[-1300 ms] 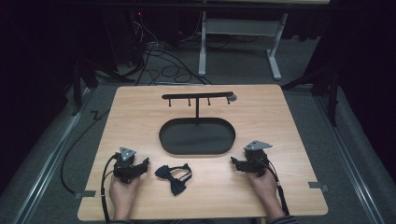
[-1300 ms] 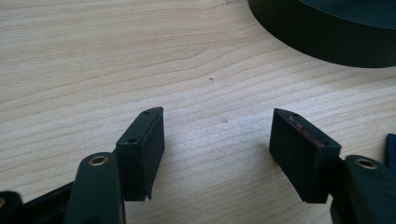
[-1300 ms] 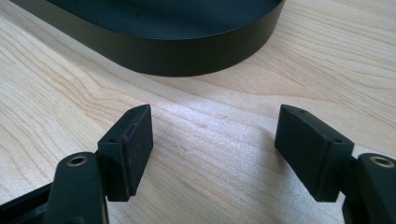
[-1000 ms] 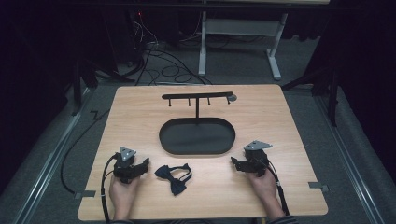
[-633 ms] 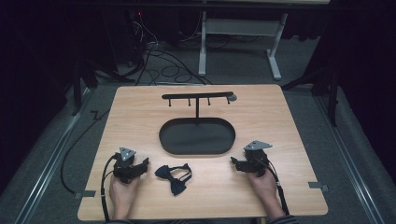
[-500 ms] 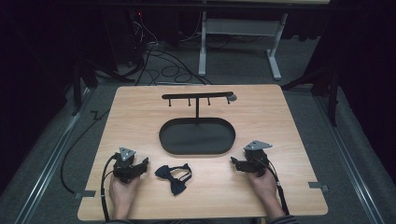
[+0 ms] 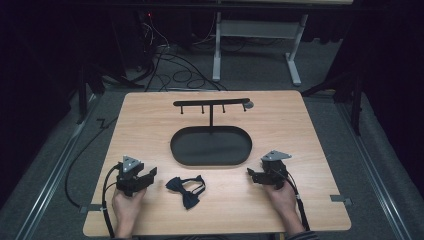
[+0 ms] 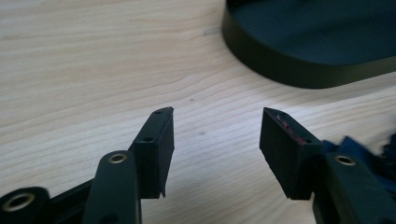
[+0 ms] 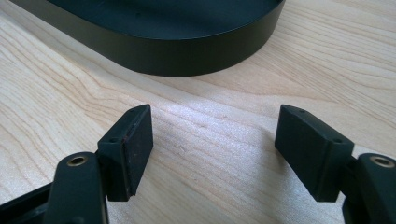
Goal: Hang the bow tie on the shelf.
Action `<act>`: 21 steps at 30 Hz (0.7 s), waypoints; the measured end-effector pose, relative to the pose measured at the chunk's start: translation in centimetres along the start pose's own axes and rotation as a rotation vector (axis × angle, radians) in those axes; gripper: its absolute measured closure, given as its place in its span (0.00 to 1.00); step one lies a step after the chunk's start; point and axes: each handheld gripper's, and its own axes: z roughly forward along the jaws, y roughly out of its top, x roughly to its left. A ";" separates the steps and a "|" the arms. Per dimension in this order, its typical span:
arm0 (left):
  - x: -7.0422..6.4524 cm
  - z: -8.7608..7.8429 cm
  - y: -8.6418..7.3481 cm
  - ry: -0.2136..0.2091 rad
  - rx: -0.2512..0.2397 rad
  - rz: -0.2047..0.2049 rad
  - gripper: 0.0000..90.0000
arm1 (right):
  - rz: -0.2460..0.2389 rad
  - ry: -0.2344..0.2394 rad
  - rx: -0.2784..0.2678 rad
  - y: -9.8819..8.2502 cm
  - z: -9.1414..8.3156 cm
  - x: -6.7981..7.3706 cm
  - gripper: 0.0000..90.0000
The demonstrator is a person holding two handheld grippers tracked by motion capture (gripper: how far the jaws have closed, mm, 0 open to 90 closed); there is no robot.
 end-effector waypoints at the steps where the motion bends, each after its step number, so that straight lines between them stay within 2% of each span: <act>1: 0.0 0.0 0.0 0.000 0.000 0.000 0.51 | 0.000 0.000 0.000 0.0 0.0 0.0 0.33; 3: -0.5 -0.3 0.3 -0.015 -0.007 0.009 0.51 | 0.001 0.000 0.000 0.0 0.0 0.0 0.33; 5: -1.2 -0.6 0.6 -0.054 -0.009 0.018 0.54 | 0.000 0.000 0.000 0.0 0.0 0.0 0.33; 7: -1.5 -0.7 0.6 -0.065 -0.011 0.019 0.54 | 0.000 0.000 0.000 0.0 0.0 0.0 0.33; 9: -2.5 -0.8 0.9 -0.094 0.000 0.039 0.55 | 0.000 0.000 0.000 0.0 0.0 0.0 0.33; 13: -3.5 -0.9 1.0 -0.125 0.006 0.062 0.56 | 0.001 0.000 0.000 0.0 0.0 0.0 0.33; 14: -4.2 -0.9 1.1 -0.141 0.007 0.076 0.57 | 0.001 0.001 0.000 0.0 0.0 0.0 0.33; 18: -5.2 -0.9 1.2 -0.156 0.011 0.107 0.57 | 0.002 0.000 0.000 0.0 0.0 0.0 0.33; 19: -5.8 -0.7 1.2 -0.153 0.021 0.137 0.57 | 0.001 0.000 0.000 0.0 0.0 0.0 0.33; 21: -6.2 -0.6 1.2 -0.153 0.027 0.151 0.57 | 0.001 0.001 0.000 0.0 0.0 0.0 0.33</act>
